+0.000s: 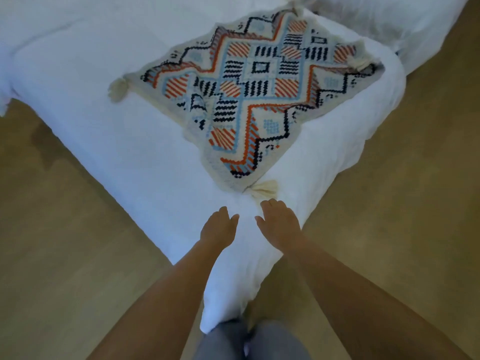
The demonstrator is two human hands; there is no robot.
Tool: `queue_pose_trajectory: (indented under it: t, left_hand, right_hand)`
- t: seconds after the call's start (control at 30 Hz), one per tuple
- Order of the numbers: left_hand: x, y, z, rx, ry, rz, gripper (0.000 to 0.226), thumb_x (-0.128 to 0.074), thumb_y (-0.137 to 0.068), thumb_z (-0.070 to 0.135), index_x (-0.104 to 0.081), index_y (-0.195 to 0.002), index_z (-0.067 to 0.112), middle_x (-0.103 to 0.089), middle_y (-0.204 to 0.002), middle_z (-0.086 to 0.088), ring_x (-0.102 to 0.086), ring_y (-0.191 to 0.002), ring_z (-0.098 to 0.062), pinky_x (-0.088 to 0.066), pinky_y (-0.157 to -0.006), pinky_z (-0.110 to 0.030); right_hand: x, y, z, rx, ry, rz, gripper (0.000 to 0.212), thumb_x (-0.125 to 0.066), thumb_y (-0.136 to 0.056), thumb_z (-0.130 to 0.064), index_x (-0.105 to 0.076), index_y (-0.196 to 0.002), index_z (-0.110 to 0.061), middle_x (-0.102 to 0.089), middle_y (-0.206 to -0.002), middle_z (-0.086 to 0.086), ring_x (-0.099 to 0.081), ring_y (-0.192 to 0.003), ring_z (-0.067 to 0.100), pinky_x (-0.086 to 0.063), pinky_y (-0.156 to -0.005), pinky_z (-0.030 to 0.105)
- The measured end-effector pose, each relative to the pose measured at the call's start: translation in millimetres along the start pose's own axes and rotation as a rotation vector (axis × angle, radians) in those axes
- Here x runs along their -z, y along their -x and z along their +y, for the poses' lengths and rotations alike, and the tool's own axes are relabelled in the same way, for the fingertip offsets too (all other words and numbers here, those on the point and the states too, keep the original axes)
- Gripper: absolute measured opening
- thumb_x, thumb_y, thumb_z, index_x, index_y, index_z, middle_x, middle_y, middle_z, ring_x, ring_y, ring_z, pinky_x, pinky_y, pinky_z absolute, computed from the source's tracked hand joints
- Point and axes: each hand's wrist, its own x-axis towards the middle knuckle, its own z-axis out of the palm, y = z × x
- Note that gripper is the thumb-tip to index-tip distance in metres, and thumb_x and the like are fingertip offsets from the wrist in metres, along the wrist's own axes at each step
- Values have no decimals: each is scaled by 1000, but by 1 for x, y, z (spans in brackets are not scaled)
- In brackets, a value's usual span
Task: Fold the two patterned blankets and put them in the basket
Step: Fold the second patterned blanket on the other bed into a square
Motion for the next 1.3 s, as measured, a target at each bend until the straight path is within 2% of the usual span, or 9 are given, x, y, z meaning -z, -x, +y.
queue_pose_trajectory:
  t: [0.27, 0.47, 0.57, 0.7, 0.83, 0.93, 1.03, 1.17, 1.3]
  left_hand:
    - [-21, -98, 8, 261, 468, 149, 46, -37, -100, 21, -30, -140, -1, -39, -144, -16, -37, -133, -28, -31, -103, -31]
    - [-32, -140, 20, 423, 1089, 227, 27, -50, -91, 11, -50, -117, 2, -59, -108, -14, -55, -95, -29, -43, -75, -29]
    - [-27, -143, 20, 401, 1101, 227, 12, -59, -87, 17, -58, -82, 7, -57, -79, -9, -51, -79, -24, -43, -65, -26]
    - [-15, -135, 19, 385, 1106, 355, 16, -60, -80, 12, -46, -72, 9, -49, -74, -9, -45, -70, -20, -42, -62, -33]
    - [-10, -117, 16, 305, 856, 505, 22, -56, -81, 13, -42, -65, 10, -51, -68, -9, -52, -65, -24, -53, -64, -46]
    - [-18, -102, 7, 300, 650, 560, 32, -55, -83, 15, -31, -60, 16, -41, -59, -2, -44, -56, -19, -45, -51, -38]
    - [-35, -95, -8, 389, 566, 565, 36, -55, -85, 20, -29, -60, 18, -37, -56, 2, -32, -50, -14, -29, -47, -28]
    - [-57, -97, -28, 503, 493, 336, 20, -54, -89, 28, -43, -76, 18, -48, -70, 5, -45, -62, -12, -31, -53, -24]
    - [-58, -100, -43, 458, 479, 289, 13, -54, -90, 29, -48, -86, 18, -51, -77, 8, -49, -78, -14, -33, -60, -22]
  right_hand:
    - [-48, -106, 24, 136, -92, 30, 52, -47, -92, -16, -30, -141, -11, -43, -141, 8, -40, -127, 26, -38, -97, 36]
    - [-83, -150, 28, 268, -7, 16, 51, -48, -89, -7, -37, -138, -13, -47, -136, 10, -44, -123, 29, -39, -91, 39]
    - [-82, -162, 27, 283, -30, 68, 32, -50, -88, -9, -55, -119, -8, -57, -117, 14, -51, -109, 32, -40, -86, 41]
    - [-64, -160, 20, 379, -177, 203, 5, -62, -80, -7, -62, -78, -2, -63, -77, 15, -61, -73, 31, -45, -62, 39]
    - [-49, -144, 13, 451, -239, 280, 21, -45, -78, -16, -55, -63, -5, -57, -59, 11, -56, -54, 27, -43, -48, 31]
    - [-51, -127, 7, 502, -262, 245, 11, -65, -68, -3, -57, -61, -5, -58, -57, 10, -57, -52, 26, -45, -43, 27]
    - [-72, -114, 4, 465, -200, 84, 20, -77, -59, 5, -64, -71, -3, -64, -67, 10, -63, -63, 25, -52, -46, 25]
    - [-96, -119, 8, 414, -47, -211, 26, -45, -89, -1, -55, -113, -4, -56, -117, 11, -50, -111, 26, -45, -82, 33]
    - [-96, -122, 4, 427, -20, -221, 29, -42, -88, -7, -51, -116, -8, -54, -122, 9, -46, -114, 27, -38, -90, 36]
